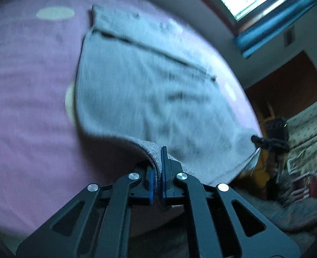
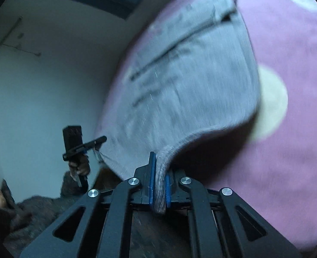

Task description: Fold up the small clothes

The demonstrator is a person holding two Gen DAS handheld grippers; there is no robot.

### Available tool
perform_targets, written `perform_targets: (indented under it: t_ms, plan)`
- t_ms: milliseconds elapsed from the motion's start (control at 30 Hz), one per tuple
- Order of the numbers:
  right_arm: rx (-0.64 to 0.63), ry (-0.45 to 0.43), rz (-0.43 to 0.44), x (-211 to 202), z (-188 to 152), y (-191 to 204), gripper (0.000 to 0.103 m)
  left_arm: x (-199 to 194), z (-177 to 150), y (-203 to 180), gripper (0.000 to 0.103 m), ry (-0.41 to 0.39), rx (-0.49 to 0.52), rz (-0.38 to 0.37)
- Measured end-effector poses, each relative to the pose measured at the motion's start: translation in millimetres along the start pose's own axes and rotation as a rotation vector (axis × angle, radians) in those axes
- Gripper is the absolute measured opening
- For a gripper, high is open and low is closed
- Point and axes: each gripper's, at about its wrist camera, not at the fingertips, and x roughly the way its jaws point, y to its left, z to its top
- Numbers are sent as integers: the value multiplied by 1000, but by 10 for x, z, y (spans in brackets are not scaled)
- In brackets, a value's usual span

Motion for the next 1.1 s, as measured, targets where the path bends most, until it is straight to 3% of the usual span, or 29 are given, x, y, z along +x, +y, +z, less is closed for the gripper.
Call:
perform_targets:
  t_ms: [167,367,500,567,667,700,767,833,1100]
  plan:
    - [19,-66,48,49,572,-133,7,157,484,136,4,-56,-51,-55]
    - [146,-100,43,456,1228,-668,7,587,1031,555,4,-57,-149,-62]
    - [233,-101,25,618,1405,-1016,8,777,1208,778,6,-23,-188,-77]
    - [230,-93,57,630,1428,-1063,8,769,1227,828,11,-33,-213,-105]
    - [170,-100,60,519,1450,-989,17,651,1228,803,34,-56,-168,-112]
    - [132,-116,32,469,1464,-918,25,608,1232,787,42,-71,-144,-93]
    - [75,-138,-3,407,1504,-826,35,520,1268,738,48,-115,-92,-44]
    - [40,-138,-32,412,1534,-773,40,498,1311,722,49,-124,-64,-42]
    - [-24,-49,-108,671,1668,-755,41,747,1505,614,54,-66,22,23]
